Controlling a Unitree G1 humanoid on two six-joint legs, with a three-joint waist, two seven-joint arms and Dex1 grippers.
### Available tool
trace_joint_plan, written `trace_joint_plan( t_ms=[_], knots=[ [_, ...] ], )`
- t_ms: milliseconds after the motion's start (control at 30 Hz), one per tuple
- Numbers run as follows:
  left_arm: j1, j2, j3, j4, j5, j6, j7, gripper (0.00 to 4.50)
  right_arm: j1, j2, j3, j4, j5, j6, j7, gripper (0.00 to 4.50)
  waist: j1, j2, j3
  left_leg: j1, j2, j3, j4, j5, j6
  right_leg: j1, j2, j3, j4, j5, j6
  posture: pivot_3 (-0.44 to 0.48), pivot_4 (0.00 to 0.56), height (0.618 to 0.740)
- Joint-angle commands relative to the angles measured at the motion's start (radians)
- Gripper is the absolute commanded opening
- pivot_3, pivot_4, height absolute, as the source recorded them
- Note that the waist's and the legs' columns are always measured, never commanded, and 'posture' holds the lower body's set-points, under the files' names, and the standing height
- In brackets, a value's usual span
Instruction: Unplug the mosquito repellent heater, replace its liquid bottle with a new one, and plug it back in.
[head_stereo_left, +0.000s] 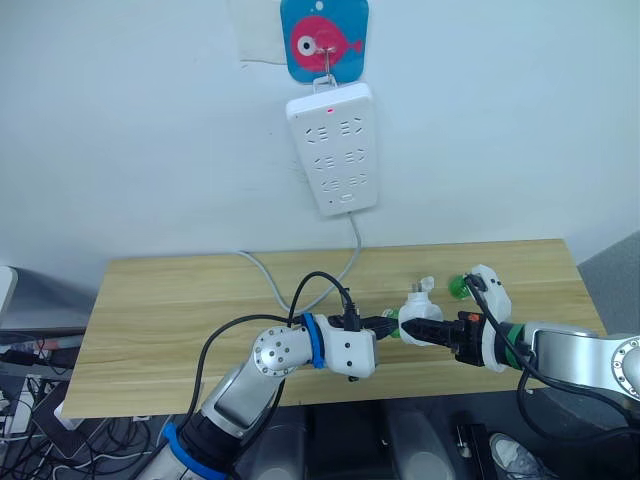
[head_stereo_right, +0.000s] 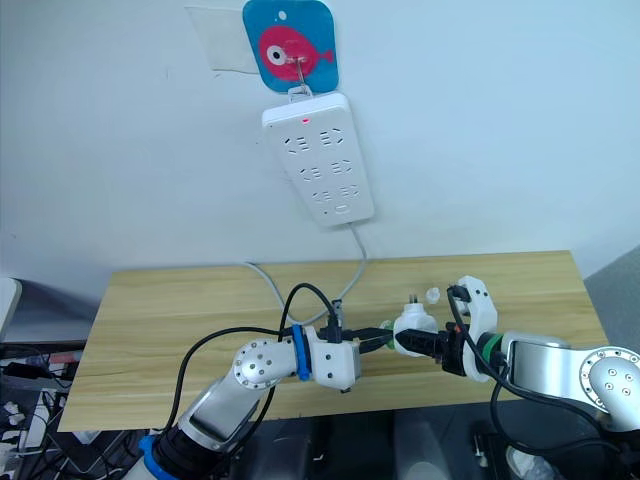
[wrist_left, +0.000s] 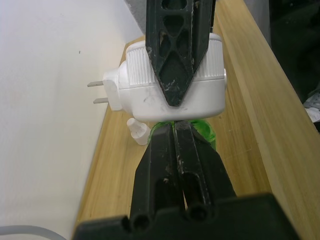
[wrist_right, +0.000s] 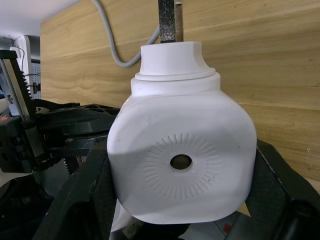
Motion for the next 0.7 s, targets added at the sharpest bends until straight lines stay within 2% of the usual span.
trace_joint_plan(
  t_ms=[33, 167, 267, 400, 500, 667, 700],
  knots=[
    [0.007, -0.006, -0.011, 0.010, -0.001, -0.008, 0.001, 0.03, -0.009, 0.007, -0.008, -0.053, 0.047, -0.004, 0.028, 2.98, 0.000, 0.000, 0.000, 0.000, 0.000, 0.000, 0.000, 0.000, 0.000, 0.000, 0.000, 0.000, 0.000, 0.000, 0.000, -0.145, 0.296, 0.740],
    [0.014, -0.014, -0.002, 0.012, -0.018, -0.055, 0.009, 0.03, -0.015, 0.007, -0.008, -0.049, 0.047, -0.003, 0.025, 2.98, 0.000, 0.000, 0.000, 0.000, 0.000, 0.000, 0.000, 0.000, 0.000, 0.000, 0.000, 0.000, 0.000, 0.000, 0.000, -0.148, 0.292, 0.740],
    [0.040, -0.027, 0.022, -0.005, -0.104, -0.019, -0.020, 0.59, -0.021, 0.006, -0.009, -0.043, 0.047, -0.002, 0.021, 2.98, -0.001, 0.000, 0.000, 0.000, 0.000, 0.000, 0.000, 0.000, 0.000, 0.000, 0.000, 0.000, 0.000, 0.000, 0.000, -0.147, 0.290, 0.740],
    [0.054, -0.003, 0.042, -0.013, -0.147, -0.037, -0.055, 1.83, -0.028, 0.003, -0.009, -0.039, 0.047, 0.002, 0.018, 2.98, -0.001, 0.000, 0.000, 0.000, 0.000, 0.000, 0.000, 0.000, 0.000, 0.000, 0.000, 0.000, 0.000, 0.000, 0.000, -0.147, 0.290, 0.740],
    [0.062, 0.026, 0.065, -0.013, -0.171, -0.061, -0.079, 2.74, -0.034, 0.004, -0.005, -0.038, 0.047, 0.002, 0.013, 2.98, -0.001, 0.001, -0.001, 0.000, 0.000, 0.000, 0.000, 0.000, 0.000, 0.000, 0.000, 0.000, 0.000, 0.000, 0.000, -0.152, 0.271, 0.740],
    [0.050, 0.045, 0.073, 0.014, -0.162, -0.100, -0.085, 4.32, -0.042, 0.004, 0.006, -0.058, 0.047, -0.003, 0.008, 2.98, -0.001, 0.001, -0.002, 0.000, 0.000, 0.000, 0.000, 0.000, 0.000, 0.000, 0.000, 0.000, 0.000, 0.000, 0.000, -0.152, 0.264, 0.740],
    [0.045, 0.046, 0.071, 0.022, -0.153, -0.113, -0.079, 4.47, -0.044, 0.004, 0.009, -0.064, 0.047, -0.005, 0.007, 2.98, -0.001, 0.001, -0.002, 0.000, 0.000, 0.000, 0.000, 0.000, 0.000, 0.000, 0.000, 0.000, 0.000, 0.000, 0.000, -0.152, 0.264, 0.740]
  ],
)
